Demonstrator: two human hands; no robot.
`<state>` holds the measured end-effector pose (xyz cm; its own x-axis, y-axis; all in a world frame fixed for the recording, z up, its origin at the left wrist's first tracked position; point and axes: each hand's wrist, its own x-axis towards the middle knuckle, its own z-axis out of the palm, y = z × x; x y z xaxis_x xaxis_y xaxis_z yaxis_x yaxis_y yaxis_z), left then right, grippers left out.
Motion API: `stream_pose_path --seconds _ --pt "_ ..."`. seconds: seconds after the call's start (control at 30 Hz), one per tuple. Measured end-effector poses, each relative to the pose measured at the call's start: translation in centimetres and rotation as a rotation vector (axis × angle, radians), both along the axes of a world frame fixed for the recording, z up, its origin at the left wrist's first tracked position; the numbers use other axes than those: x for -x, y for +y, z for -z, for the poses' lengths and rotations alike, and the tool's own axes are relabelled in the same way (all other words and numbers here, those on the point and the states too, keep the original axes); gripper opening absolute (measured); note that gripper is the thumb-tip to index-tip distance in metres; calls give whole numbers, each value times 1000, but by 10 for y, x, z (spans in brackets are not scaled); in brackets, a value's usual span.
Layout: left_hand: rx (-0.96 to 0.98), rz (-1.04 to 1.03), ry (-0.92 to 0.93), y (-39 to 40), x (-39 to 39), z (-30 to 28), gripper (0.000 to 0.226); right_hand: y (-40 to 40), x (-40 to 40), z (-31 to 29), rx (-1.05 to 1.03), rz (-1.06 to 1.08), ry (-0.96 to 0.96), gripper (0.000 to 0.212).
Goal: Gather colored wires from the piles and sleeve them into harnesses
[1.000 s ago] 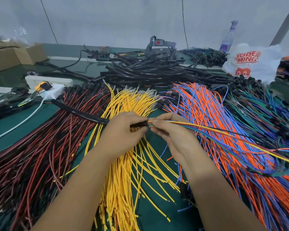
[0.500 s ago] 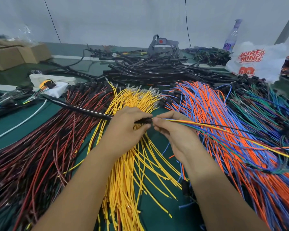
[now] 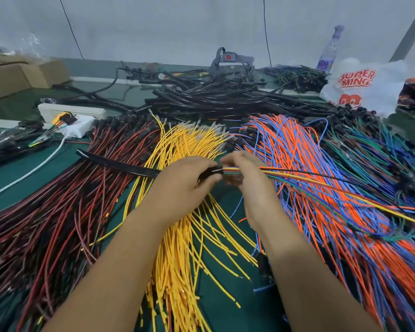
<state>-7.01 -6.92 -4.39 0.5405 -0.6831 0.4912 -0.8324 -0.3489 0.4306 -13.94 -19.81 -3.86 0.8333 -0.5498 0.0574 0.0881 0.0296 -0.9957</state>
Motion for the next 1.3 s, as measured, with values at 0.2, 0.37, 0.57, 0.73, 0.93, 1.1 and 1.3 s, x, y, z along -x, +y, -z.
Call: stream_pose_path --seconds 0.2,0.37,0.57,0.73,0.93,1.1,1.3 --pt "-4 102 -54 -6 8 -3 20 6 1 6 121 -112 -16 26" --pt "104 78 85 -7 10 -2 21 5 2 5 -49 -139 -71 17" --pt "240 -26 268 -4 1 -1 21 6 1 -4 -367 -50 -253 17" --pt "95 -117 171 5 -6 -2 21 1 -1 -4 -304 266 -311 23" --pt "-36 -158 -60 6 -6 -1 16 -2 -1 -1 -248 294 -295 23" --pt "-41 -97 -111 3 -4 -1 17 0 1 2 -162 165 -220 23" --pt "16 -28 -93 0 1 0 15 4 2 3 -167 27 -136 14"
